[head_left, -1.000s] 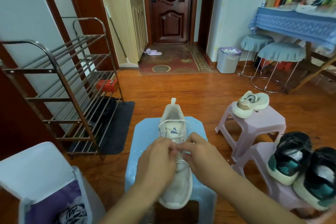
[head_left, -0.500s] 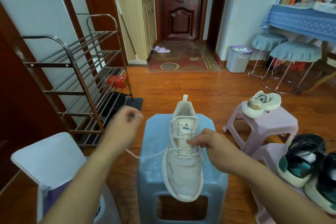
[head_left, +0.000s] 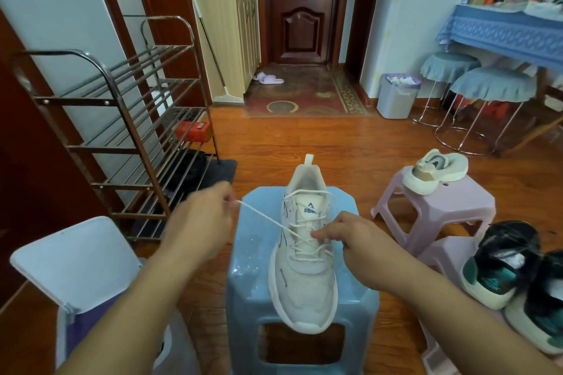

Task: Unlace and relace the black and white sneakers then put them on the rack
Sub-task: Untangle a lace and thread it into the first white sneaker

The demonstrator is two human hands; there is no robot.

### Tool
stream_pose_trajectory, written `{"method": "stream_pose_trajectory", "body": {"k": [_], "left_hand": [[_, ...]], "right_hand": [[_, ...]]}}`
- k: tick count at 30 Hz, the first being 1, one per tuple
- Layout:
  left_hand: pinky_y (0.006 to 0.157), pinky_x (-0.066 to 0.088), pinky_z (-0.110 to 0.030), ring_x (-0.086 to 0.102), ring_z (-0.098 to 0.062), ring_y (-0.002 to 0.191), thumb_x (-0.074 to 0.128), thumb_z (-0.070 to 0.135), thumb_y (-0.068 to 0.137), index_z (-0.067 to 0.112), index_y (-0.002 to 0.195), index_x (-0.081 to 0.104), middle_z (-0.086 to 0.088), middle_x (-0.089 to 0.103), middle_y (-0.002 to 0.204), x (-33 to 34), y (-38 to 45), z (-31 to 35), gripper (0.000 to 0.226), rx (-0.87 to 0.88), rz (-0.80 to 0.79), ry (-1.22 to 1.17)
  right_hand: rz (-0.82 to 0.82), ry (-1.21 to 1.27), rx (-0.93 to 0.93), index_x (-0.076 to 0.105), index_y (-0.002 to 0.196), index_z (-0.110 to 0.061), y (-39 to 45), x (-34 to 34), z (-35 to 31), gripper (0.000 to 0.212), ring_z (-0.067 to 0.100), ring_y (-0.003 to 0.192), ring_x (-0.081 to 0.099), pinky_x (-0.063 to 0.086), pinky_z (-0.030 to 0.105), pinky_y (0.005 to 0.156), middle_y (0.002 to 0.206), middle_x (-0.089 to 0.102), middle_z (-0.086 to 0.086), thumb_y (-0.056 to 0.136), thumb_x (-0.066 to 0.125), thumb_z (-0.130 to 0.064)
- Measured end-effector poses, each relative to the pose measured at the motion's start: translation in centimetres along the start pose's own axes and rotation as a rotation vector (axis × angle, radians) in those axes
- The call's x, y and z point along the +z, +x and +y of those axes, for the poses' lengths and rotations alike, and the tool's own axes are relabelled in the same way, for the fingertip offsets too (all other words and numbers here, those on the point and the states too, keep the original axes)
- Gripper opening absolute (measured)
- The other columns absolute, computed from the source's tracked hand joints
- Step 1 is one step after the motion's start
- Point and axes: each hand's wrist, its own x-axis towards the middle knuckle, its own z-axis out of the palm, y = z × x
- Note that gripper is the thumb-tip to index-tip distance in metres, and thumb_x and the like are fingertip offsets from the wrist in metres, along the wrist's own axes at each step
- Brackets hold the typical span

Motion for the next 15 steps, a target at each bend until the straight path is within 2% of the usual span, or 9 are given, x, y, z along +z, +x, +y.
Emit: {"method": "stream_pose_trajectory", "body": {"k": [2,4,7,9,12,15], "left_hand": [[0.061,0.046,-0.037,0.056,-0.020,0.070,0.052,0.036,0.103,0.029,0.091,0.054,0.001,0.060,0.077,-1.1,0.4,-2.2,0.014,-0.107,0.099,-0.068],[0.061,0.042,-0.036,0.055,-0.020,0.070,0.052,0.034,0.103,0.025,0.093,0.055,-0.002,0.061,0.079,-1.3,0.3,-3.3,0.014,-0.171,0.122,-0.108],[0.065,0.048,-0.039,0.059,-0.024,0.075,0.049,0.036,0.104,0.026,0.094,0.054,-0.003,0.063,0.082,-1.0,0.0,-3.4,0.015,-0.204,0.130,-0.086],[0.068,0.050,-0.042,0.059,-0.027,0.077,0.047,0.035,0.104,0.024,0.095,0.053,-0.004,0.062,0.084,-0.9,-0.2,-3.4,0.016,-0.220,0.169,-0.094],[0.068,0.044,-0.040,0.056,-0.029,0.080,0.044,0.034,0.106,0.019,0.101,0.053,-0.007,0.060,0.087,-1.2,-0.1,-3.9,0.018,-0.261,0.236,-0.133],[0.066,0.045,-0.039,0.059,-0.028,0.080,0.043,0.036,0.106,0.020,0.102,0.053,-0.006,0.062,0.088,-1.1,0.2,-4.5,0.019,-0.310,0.222,-0.181]], "right_hand": [[0.002,0.004,-0.011,0.061,0.132,-0.041,-0.1,0.1,-0.1,0.057,0.009,0.112,0.053,0.047,0.031,0.097,0.118,0.053,-0.013,0.095,0.044,0.000],[0.009,0.008,-0.020,0.061,0.131,-0.041,-0.1,0.1,-0.1,0.047,0.007,0.109,0.053,0.048,0.031,0.096,0.115,0.053,-0.014,0.098,0.048,-0.010],[0.014,-0.003,-0.064,0.059,0.129,-0.040,-0.2,0.4,-0.2,0.036,0.003,0.099,0.055,0.051,0.029,0.090,0.108,0.052,-0.018,0.097,0.058,-0.023],[0.025,-0.019,-0.088,0.060,0.127,-0.037,-0.3,0.7,-0.2,0.033,0.002,0.095,0.055,0.051,0.028,0.086,0.103,0.055,-0.020,0.095,0.062,-0.025],[0.083,-0.056,-0.124,0.064,0.117,-0.032,-0.3,1.1,-0.2,0.027,0.006,0.093,0.061,0.053,0.031,0.082,0.101,0.063,-0.017,0.092,0.067,-0.023],[0.172,-0.170,-0.244,0.069,0.103,-0.029,-0.5,1.4,-0.2,0.017,0.011,0.082,0.063,0.055,0.034,0.066,0.092,0.062,-0.016,0.088,0.070,-0.019]]}}
